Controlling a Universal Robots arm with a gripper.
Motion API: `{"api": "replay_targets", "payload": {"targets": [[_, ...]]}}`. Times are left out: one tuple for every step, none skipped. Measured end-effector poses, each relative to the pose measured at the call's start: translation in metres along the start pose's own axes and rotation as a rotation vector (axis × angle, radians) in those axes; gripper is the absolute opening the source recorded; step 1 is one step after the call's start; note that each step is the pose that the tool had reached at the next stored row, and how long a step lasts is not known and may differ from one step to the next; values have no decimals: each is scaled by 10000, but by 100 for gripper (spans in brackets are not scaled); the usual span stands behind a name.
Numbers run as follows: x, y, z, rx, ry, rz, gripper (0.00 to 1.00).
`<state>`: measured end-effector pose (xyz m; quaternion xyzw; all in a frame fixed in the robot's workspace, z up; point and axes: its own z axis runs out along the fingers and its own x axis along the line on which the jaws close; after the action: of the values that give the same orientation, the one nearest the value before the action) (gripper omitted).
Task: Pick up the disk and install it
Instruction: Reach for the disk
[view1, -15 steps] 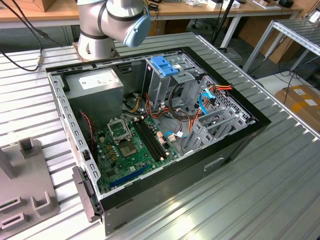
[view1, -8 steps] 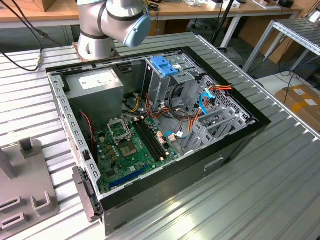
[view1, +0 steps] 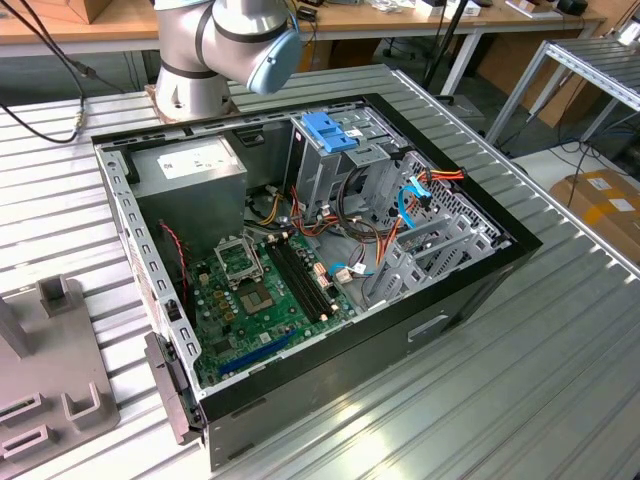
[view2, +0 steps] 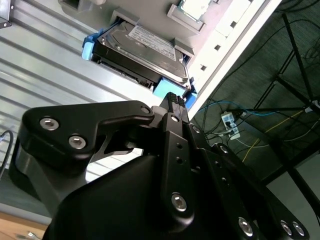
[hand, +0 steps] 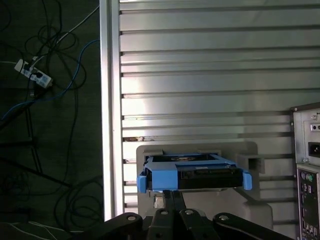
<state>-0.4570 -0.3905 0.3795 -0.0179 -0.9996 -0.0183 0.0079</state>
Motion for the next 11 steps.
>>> {"api": "replay_targets", "payload": {"targets": [[0, 0, 5, 1, 5, 0, 11], [0, 0, 12, 1, 8, 1, 11], [1, -1, 20, 0, 14, 1, 11], [1, -1, 27, 1, 19, 1, 11], [1, -1, 32, 1, 21, 1, 11], [2, -1, 34, 1, 23, 1, 11], [1, -1, 38, 1, 22, 1, 11], [1, -1, 40, 1, 22, 1, 11], [1, -2, 40, 1, 23, 1, 11], [1, -2, 40, 1, 23, 1, 11], [1, -2, 40, 1, 23, 1, 11]]}}
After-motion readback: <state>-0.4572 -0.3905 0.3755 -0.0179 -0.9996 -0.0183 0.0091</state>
